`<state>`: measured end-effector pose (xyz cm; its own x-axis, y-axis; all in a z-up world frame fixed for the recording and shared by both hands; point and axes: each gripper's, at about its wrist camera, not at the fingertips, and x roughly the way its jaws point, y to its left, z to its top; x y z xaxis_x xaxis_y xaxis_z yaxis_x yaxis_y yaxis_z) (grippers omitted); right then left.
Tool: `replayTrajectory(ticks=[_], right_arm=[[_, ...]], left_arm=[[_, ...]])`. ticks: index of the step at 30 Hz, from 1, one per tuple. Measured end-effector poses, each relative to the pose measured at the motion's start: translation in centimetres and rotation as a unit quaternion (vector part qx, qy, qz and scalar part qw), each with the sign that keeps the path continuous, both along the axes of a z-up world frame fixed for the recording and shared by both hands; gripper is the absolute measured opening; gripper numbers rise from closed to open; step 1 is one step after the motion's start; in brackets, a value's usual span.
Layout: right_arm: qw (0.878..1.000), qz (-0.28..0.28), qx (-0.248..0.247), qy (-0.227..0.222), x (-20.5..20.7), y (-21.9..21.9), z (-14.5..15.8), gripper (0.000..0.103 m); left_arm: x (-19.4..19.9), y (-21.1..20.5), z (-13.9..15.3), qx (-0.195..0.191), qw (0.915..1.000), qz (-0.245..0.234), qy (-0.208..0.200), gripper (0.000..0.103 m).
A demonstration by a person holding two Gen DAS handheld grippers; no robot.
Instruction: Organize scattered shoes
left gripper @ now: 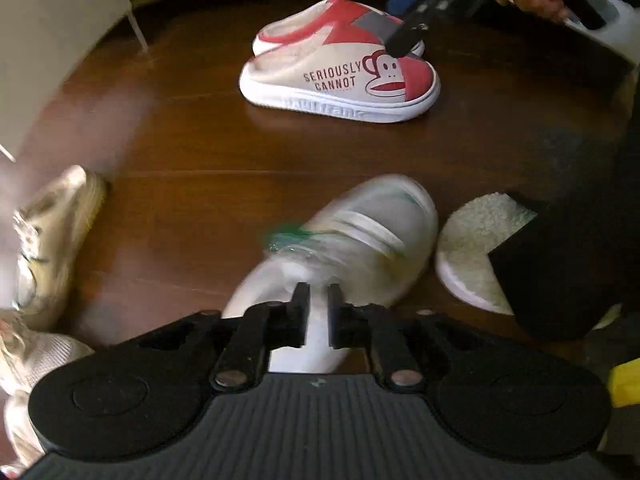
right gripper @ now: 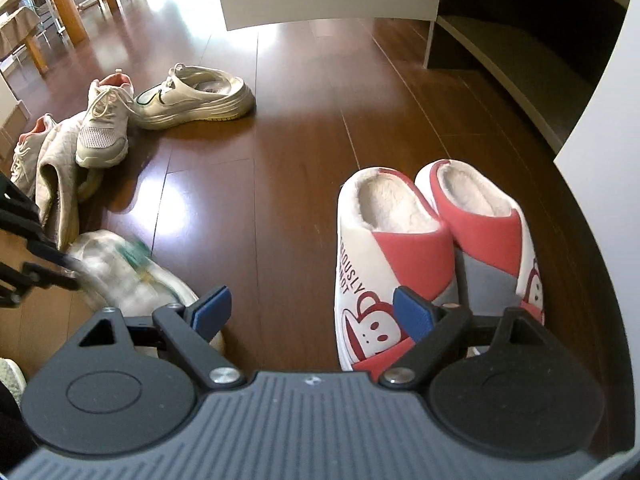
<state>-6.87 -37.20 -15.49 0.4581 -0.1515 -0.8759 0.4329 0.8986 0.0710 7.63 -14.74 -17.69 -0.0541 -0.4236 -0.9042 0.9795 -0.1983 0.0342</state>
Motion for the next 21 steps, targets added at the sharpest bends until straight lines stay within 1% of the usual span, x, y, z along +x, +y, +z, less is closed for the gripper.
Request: replayTrajectory(ticks=[1, 2, 4, 5, 6, 8, 10, 12, 13, 14, 15, 16, 17, 18, 19, 20, 21], right_arm=[[1.0, 0.005, 0.007, -0.002, 0.3, 0.0, -0.2, 0.086], [1.0, 0.013, 0.018, -0.004, 0.9, 0.1, -0.6, 0.086], [0.999, 0.031, 0.036, -0.009, 2.1, 0.7, -1.0, 0.086], [0.997, 0.054, 0.049, -0.014, 3.5, 1.4, -1.2, 0.086], [0.995, 0.083, 0.056, -0.02, 5.1, 2.4, -1.3, 0.085], [0.991, 0.121, 0.059, -0.026, 7.1, 4.0, -1.4, 0.081], [0.983, 0.171, 0.058, -0.023, 9.8, 6.6, -1.8, 0.072], [0.975, 0.214, 0.063, -0.002, 12.5, 9.6, -2.8, 0.07], [0.972, 0.228, 0.059, 0.013, 13.4, 10.9, -3.6, 0.069], [0.97, 0.238, 0.047, 0.031, 14.0, 12.0, -4.4, 0.068], [0.967, 0.248, 0.029, 0.052, 14.4, 12.9, -5.5, 0.065], [0.963, 0.258, 0.011, 0.074, 14.8, 13.8, -6.5, 0.052], [0.959, 0.267, -0.007, 0.096, 15.2, 14.8, -7.6, 0.04], [0.956, 0.272, -0.022, 0.108, 15.4, 15.3, -8.4, 0.029], [0.957, 0.268, -0.038, 0.105, 15.4, 15.4, -8.9, 0.019], [0.959, 0.262, -0.048, 0.1, 15.5, 15.2, -9.3, 0.017], [0.962, 0.255, -0.038, 0.095, 15.6, 14.8, -9.2, 0.015]], left_arm=[[0.5, 0.4, 0.3, 0.003, 0.9998, 0.02, 0.009, 0.015], [1.4, 1.2, 0.9, 0.002, 0.9984, 0.052, 0.02, 0.015], [2.6, 2.5, 2.0, -0.003, 0.9946, 0.103, 0.017, 0.015], [3.1, 3.4, 2.8, -0.007, 0.9905, 0.137, 0.014, 0.015], [3.5, 4.3, 3.5, -0.009, 0.9859, 0.166, 0.012, 0.015], [3.5, 5.8, 4.8, -0.012, 0.9785, 0.206, 0.013, 0.015], [3.6, 7.1, 5.8, -0.012, 0.9724, 0.232, 0.017, 0.015], [3.8, 8.7, 6.9, -0.016, 0.965, 0.261, 0.025, 0.015], [3.9, 9.0, 7.2, -0.018, 0.9629, 0.268, 0.029, 0.017], [3.9, 9.5, 7.5, -0.021, 0.9599, 0.277, 0.035, 0.02], [3.9, 10.0, 7.9, -0.028, 0.9557, 0.29, 0.043, 0.022], [3.8, 10.3, 8.0, -0.035, 0.9527, 0.298, 0.047, 0.026], [3.8, 10.4, 8.1, -0.041, 0.9508, 0.303, 0.05, 0.027], [3.7, 10.4, 8.0, -0.045, 0.95, 0.304, 0.053, 0.027], [3.7, 10.3, 7.9, -0.049, 0.9496, 0.305, 0.055, 0.027], [3.6, 10.3, 7.7, -0.053, 0.9491, 0.305, 0.057, 0.027], [3.7, 10.2, 7.6, -0.055, 0.9489, 0.305, 0.058, 0.027]])
